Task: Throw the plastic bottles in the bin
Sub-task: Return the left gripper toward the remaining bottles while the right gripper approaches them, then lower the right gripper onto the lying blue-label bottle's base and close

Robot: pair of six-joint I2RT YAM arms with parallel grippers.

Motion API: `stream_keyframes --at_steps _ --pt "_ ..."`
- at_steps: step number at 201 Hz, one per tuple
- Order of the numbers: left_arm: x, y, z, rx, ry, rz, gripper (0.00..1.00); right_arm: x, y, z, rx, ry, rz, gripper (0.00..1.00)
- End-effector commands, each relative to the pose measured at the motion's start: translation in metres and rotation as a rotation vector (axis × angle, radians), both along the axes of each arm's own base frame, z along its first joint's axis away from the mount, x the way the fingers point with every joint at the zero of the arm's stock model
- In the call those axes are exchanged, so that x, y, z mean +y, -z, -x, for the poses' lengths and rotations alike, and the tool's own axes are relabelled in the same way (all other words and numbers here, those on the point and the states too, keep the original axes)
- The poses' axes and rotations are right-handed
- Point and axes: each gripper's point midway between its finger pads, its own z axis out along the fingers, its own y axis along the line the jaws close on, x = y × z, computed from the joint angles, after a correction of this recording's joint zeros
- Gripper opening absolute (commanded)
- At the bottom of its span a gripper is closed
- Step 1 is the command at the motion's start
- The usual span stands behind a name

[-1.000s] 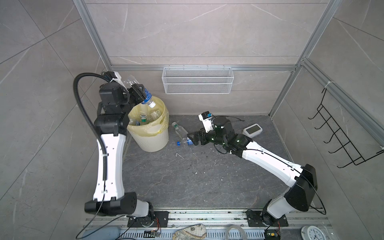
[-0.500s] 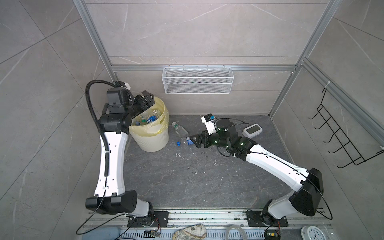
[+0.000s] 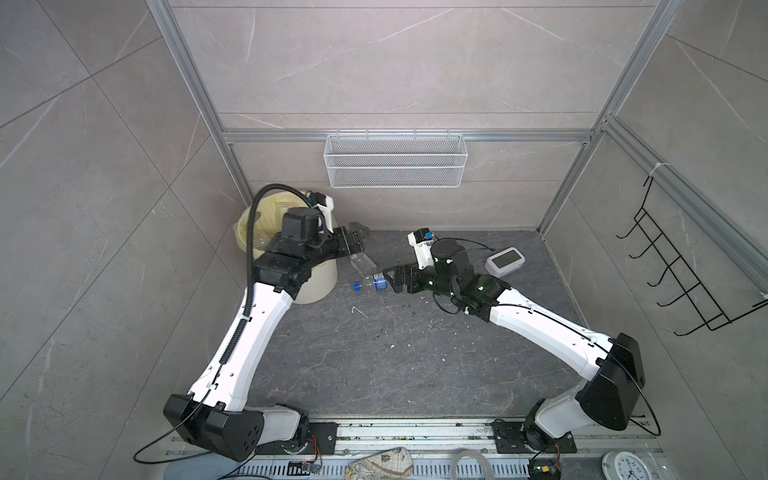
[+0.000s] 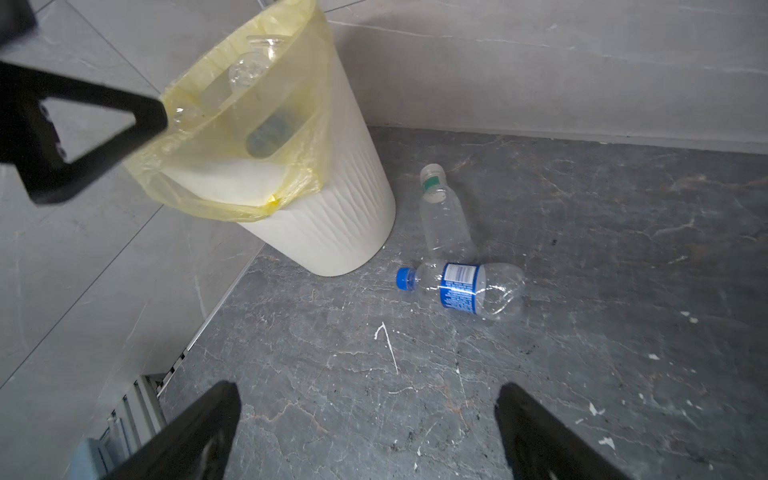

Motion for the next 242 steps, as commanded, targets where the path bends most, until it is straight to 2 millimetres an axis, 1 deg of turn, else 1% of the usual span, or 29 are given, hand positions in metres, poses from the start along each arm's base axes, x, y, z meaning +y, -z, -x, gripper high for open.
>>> stream_keyframes --at_steps 1,21,41,59,78,93,119,154,178,199,232,242 --pt "-0.02 -0.002 -0.005 -0.107 0.043 -0.03 1.0 -0.03 0.034 -0.017 0.115 0.147 0.031 0.99" --pt "-0.028 0.025 -0.005 -0.073 0.055 -0.005 1.0 -0.057 0.058 -0.031 0.204 0.236 -0.004 0.99" --pt "-0.032 0.053 -0.006 -0.039 0.055 -0.023 1.0 -0.071 0.077 -0.042 0.26 0.287 -0.018 0.99" --pt "-0.031 0.073 -0.009 0.0 0.041 -0.031 1.0 -0.071 0.094 -0.049 0.307 0.304 -0.017 0.99" --pt "-0.03 0.093 -0.011 0.043 0.009 -0.012 1.0 -0.065 0.111 -0.056 0.353 0.321 -0.033 0.99" --pt "-0.028 0.104 -0.012 0.091 -0.031 0.018 1.0 -0.058 0.123 -0.062 0.389 0.336 -0.064 0.99" --pt "-0.034 0.115 -0.009 0.13 -0.038 0.098 1.0 -0.043 0.14 -0.074 0.459 0.356 -0.131 0.99" --pt "-0.037 0.129 -0.01 0.183 -0.051 0.127 1.0 -0.024 0.158 -0.092 0.531 0.392 -0.23 0.99" --pt "-0.036 0.131 -0.011 0.192 -0.058 0.128 1.0 -0.009 0.17 -0.101 0.576 0.39 -0.284 0.99" --pt "-0.036 0.132 -0.011 0.201 -0.063 0.138 1.0 0.003 0.175 -0.109 0.606 0.388 -0.34 0.99" --pt "-0.035 0.134 -0.013 0.22 -0.07 0.175 1.0 0.015 0.183 -0.119 0.633 0.413 -0.372 0.99" --pt "-0.032 0.134 -0.015 0.224 -0.076 0.192 1.0 0.019 0.189 -0.12 0.651 0.424 -0.386 0.99"
